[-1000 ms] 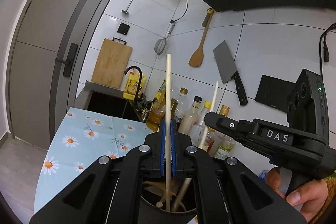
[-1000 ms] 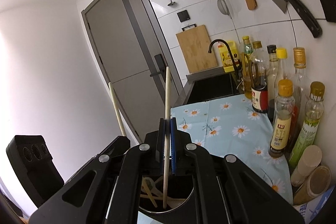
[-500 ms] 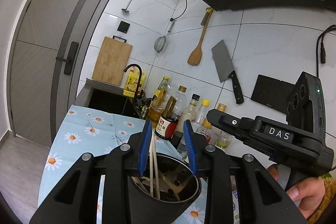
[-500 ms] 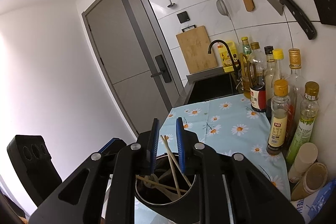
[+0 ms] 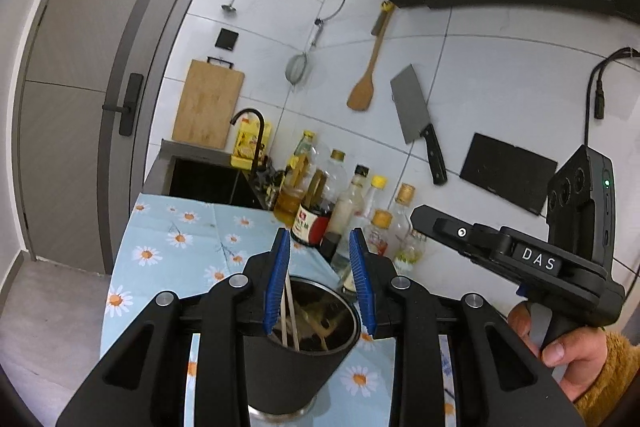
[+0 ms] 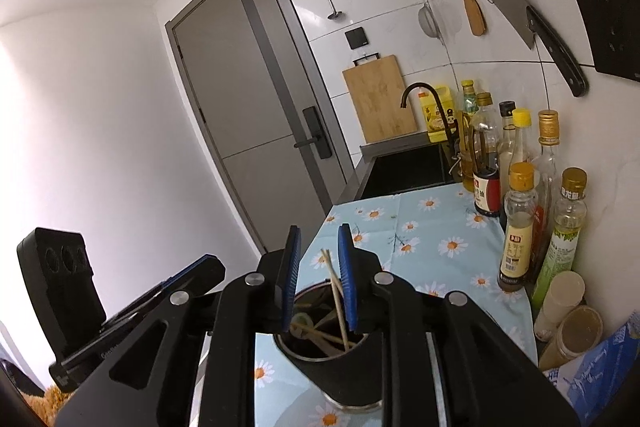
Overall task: Organize utensils
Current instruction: 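Move both open tools back down to the utensil pile, then close the right tool on a wooden chopstick lying beside the spoons, then close the left tool on a wooden chopstick while the right tool holds its chopstick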
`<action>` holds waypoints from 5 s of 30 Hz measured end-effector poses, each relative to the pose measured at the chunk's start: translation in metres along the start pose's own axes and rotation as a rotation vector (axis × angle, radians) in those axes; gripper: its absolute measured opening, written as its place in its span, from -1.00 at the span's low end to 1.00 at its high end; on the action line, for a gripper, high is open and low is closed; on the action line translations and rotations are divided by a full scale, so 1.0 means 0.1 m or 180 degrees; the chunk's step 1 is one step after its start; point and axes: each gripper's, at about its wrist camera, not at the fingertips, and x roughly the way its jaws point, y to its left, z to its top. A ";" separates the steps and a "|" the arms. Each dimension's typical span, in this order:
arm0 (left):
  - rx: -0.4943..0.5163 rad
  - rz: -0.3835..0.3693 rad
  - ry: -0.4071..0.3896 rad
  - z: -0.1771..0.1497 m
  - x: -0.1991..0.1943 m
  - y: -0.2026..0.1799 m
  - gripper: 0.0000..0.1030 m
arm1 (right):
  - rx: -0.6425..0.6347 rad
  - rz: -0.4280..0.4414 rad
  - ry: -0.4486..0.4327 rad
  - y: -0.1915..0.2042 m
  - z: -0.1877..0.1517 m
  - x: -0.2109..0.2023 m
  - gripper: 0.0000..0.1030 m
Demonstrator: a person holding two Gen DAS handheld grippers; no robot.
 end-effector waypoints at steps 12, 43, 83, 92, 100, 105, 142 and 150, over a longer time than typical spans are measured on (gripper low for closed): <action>0.0073 -0.0052 0.0460 -0.08 -0.23 -0.06 -0.43 | -0.0079 -0.0001 0.0241 0.12 -0.07 -0.24 -0.60; -0.0168 0.0174 0.1986 -1.08 -0.43 0.17 -0.43 | 0.0148 -0.0326 0.2106 0.01 -1.14 0.06 -0.60; -0.0368 0.0172 0.2832 -1.88 -0.61 0.58 -0.43 | 0.0007 -0.1175 0.3874 0.24 -2.34 1.06 -0.74; -0.0315 0.0136 0.2893 -1.83 -0.57 0.57 -0.43 | 0.0040 -0.1252 0.3883 0.23 -2.35 1.10 -0.89; -0.0199 0.0176 0.3009 -1.78 -0.44 0.48 -0.43 | 0.0212 -0.1110 0.3828 -0.02 -2.25 0.91 -0.89; -0.0173 0.0230 0.3118 -1.78 -0.31 0.40 -0.43 | 0.0295 -0.0967 0.3735 -0.10 -2.18 0.77 -0.89; 0.0493 0.0971 0.3661 -1.85 0.43 0.01 -0.77 | 0.0480 -0.0304 0.3334 -0.44 -1.72 0.00 -0.89; 0.0280 0.1047 0.3520 -1.83 0.33 0.15 -0.93 | 0.0405 -0.0290 0.3343 -0.47 -1.77 0.06 -0.89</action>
